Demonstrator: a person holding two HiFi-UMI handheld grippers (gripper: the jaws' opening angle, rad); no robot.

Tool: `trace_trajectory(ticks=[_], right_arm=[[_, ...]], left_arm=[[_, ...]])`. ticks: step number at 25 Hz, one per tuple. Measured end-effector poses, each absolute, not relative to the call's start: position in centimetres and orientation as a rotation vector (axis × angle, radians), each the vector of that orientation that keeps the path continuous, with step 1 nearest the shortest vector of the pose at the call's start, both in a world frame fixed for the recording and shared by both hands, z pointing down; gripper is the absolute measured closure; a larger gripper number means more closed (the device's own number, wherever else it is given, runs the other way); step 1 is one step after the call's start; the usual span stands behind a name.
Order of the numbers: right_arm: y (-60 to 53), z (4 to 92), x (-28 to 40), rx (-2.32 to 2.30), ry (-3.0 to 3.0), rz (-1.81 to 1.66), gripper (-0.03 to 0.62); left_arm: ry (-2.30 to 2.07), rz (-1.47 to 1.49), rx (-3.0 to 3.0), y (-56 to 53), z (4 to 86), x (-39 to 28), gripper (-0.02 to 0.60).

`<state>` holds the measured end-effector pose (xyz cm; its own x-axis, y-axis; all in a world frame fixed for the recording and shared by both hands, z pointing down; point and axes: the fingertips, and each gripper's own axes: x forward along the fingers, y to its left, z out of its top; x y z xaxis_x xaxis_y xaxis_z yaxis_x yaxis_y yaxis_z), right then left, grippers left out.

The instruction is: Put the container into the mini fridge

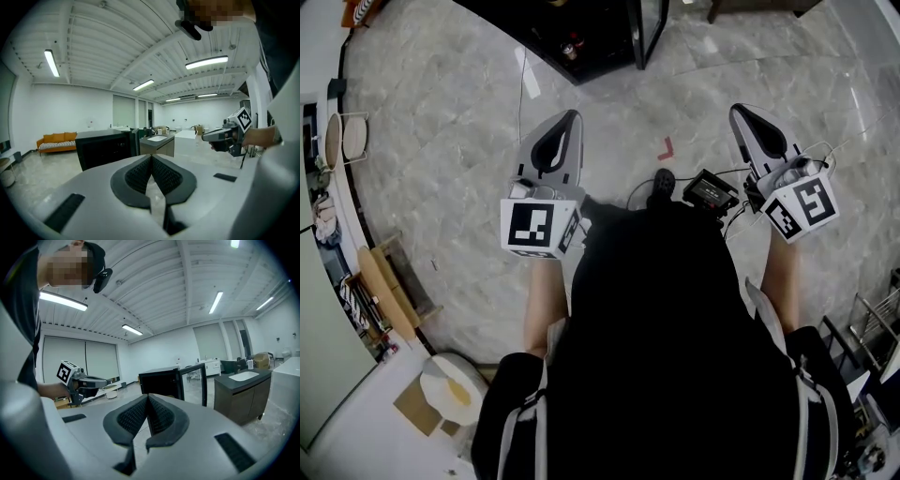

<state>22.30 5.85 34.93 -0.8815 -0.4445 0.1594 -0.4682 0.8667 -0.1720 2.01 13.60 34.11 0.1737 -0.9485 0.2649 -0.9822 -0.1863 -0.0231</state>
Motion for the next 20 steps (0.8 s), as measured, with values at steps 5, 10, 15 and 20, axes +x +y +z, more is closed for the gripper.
trace_trajectory(ticks=[5,10,15,20], right_arm=[[7.6,34.8,20.0,0.657,-2.935,0.369,0.577],[8.3,34.6,19.0,0.630,-2.939,0.337,0.577],[8.4,34.6,19.3,0.623,-2.928,0.274,0.577],[8.7,34.7,19.3,0.616,-2.923,0.280,0.577]], left_arm=[[-1.841,0.250,2.276,15.8,34.4,0.8,0.548],[-1.825,0.230,2.281,16.4,34.0,0.7,0.548],[-1.811,0.223,2.294,16.6,33.9,1.5,0.548],[-1.807,0.186,2.263,16.7,34.2,1.2,0.548]])
